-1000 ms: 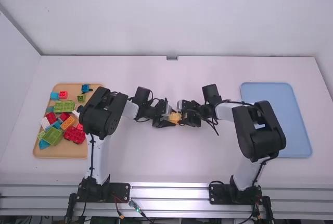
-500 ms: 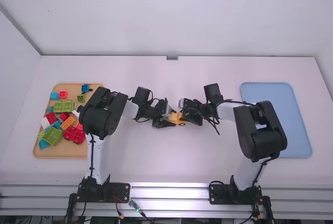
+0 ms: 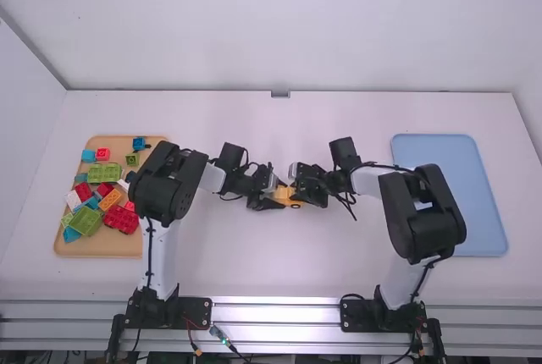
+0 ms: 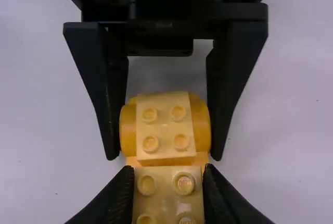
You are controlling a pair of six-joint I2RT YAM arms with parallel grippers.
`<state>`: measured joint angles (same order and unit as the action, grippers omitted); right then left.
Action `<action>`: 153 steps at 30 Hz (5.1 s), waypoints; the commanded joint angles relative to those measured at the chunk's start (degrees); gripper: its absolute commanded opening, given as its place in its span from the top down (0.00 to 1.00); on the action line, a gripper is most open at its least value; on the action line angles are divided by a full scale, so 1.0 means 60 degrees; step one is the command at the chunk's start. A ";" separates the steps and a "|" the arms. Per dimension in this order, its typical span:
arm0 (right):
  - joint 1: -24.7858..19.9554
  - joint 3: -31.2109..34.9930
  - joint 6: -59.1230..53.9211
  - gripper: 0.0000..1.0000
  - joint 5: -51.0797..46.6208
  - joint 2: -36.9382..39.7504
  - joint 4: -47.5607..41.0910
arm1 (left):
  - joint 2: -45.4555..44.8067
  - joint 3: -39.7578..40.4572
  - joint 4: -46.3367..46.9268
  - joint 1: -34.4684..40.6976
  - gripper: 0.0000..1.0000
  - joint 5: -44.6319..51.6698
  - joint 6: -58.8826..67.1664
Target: Assemble lego blocks to make yellow taxi
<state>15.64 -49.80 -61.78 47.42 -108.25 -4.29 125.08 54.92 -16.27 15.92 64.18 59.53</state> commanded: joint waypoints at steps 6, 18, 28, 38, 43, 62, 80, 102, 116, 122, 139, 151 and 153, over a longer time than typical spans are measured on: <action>0.0018 0.0055 0.0044 0.66 0.0302 0.0146 -0.0182 | 0.0211 -0.0138 0.0135 0.0062 0.61 -0.0852 0.0342; 0.0291 0.0055 0.0076 0.65 0.0328 0.0127 -0.0120 | 0.0211 -0.0164 0.0135 0.0240 0.61 -0.0783 0.0350; 0.0219 0.0055 0.0076 0.62 0.0280 0.0127 -0.0160 | 0.0208 -0.0164 0.0204 0.0244 0.64 -0.0812 0.0739; -0.0361 -0.0025 0.0069 0.30 0.2721 0.0131 0.0987 | 0.0211 -0.0157 0.0164 0.0240 0.63 -0.0856 0.0736; -0.0798 -0.0076 0.0659 1.00 0.2619 0.0131 0.1056 | 0.0208 -0.0153 0.0164 0.0240 0.64 -0.0856 0.0732; -0.0055 -0.0080 0.0838 1.00 -0.0619 0.0127 -0.0324 | 0.0211 -0.0153 0.0138 0.0240 0.64 -0.0856 0.0729; -0.1067 -0.0080 -0.0550 0.36 0.2291 0.0200 -0.0197 | 0.0208 -0.0153 0.0131 0.0240 0.64 -0.0889 0.0732; -0.0794 0.1064 -0.0237 0.44 0.0372 0.0109 0.1457 | 0.0208 -0.0153 -0.0623 0.0288 0.64 -0.0878 -0.0739; -0.0783 0.1053 -0.0237 0.59 0.0375 0.0106 0.1508 | 0.0208 -0.0153 -0.0586 0.0284 0.65 -0.0849 -0.0747; -0.0787 0.1056 0.0029 0.63 0.0372 -0.0033 0.1880 | 0.0211 -0.0153 -0.0568 0.0284 0.65 -0.0852 -0.0747; -0.0794 0.0911 0.0572 0.71 0.0667 -0.0033 0.1570 | 0.0208 -0.0153 -0.0514 0.0280 0.65 -0.0856 -0.0743; -0.0776 0.0579 0.0219 0.75 0.0951 -0.0033 0.0652 | 0.0208 -0.0153 0.0361 0.0313 0.65 -0.0809 0.0743; -0.0787 0.0608 0.0262 0.75 0.0951 -0.0033 0.0634 | 0.0211 -0.0153 0.0350 0.0266 0.65 -0.0809 0.0736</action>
<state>10.70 -45.32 -60.03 52.25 -107.35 -0.21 125.01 55.22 -15.09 17.08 64.03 60.97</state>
